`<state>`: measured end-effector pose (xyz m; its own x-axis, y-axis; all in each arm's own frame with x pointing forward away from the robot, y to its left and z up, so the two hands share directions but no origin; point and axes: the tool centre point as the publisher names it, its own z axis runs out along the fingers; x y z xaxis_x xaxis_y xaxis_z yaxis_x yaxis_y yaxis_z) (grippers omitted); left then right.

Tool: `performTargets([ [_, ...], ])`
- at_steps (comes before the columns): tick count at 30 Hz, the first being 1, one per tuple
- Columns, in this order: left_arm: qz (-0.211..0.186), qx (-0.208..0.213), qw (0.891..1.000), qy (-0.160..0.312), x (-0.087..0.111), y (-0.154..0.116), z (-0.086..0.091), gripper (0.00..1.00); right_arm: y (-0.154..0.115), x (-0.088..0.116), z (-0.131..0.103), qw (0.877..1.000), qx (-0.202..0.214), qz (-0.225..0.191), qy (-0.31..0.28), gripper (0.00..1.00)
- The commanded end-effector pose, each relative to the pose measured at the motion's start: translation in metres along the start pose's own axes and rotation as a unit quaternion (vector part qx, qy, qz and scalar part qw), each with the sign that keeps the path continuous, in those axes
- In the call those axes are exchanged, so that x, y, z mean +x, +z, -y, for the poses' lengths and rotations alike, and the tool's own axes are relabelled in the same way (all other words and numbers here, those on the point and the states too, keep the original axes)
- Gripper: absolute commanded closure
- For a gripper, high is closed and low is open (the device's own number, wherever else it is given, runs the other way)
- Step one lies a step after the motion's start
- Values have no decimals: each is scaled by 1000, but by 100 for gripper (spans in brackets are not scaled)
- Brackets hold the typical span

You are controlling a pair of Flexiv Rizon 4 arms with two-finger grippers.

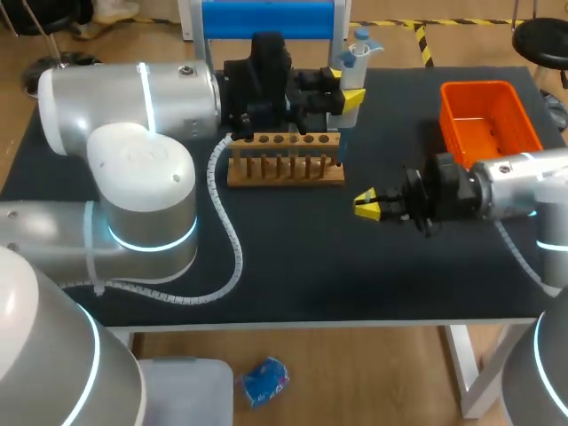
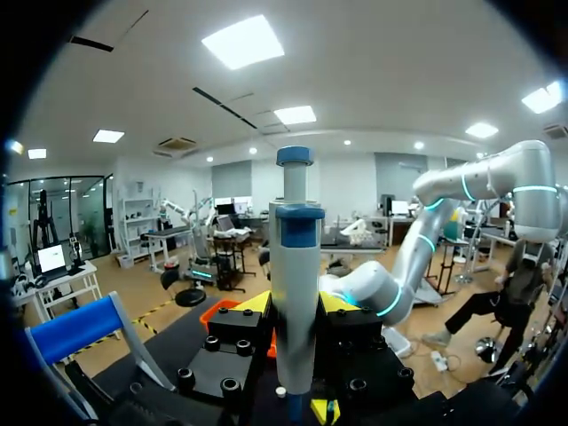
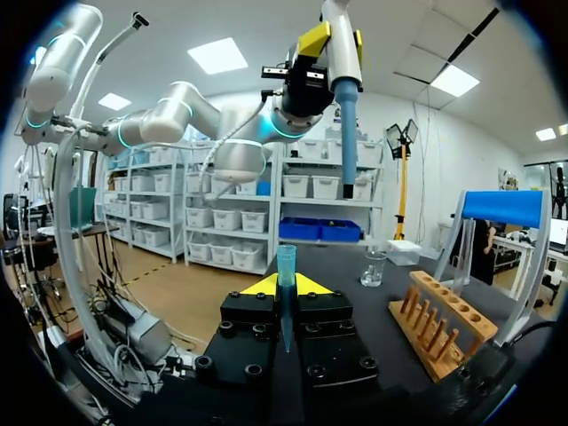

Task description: Invert the test tube, pick up the pipette, mount the tip to pipette, aspirate from beaker and dispense into the tube, eject the tip, return the pipette, and cap with the stopper.

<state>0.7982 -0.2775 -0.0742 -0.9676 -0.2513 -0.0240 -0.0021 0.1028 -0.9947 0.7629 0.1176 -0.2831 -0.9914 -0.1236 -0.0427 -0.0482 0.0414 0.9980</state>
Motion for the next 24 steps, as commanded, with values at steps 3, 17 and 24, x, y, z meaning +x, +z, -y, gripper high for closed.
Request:
performTargets([
  [3, 1, 0, 1000, 0, 0, 1, 1, 100, 15, -17, 4, 1000, -4, -11, -1, 100],
  [17, 1, 0, 1000, 0, 0, 1, 1, 100, 31, -42, -9, 1000, -4, -24, -17, 100],
  [24, 1, 0, 1000, 0, 0, 1, 1, 100, 36, -45, -14, 999, -7, -30, -22, 100],
])
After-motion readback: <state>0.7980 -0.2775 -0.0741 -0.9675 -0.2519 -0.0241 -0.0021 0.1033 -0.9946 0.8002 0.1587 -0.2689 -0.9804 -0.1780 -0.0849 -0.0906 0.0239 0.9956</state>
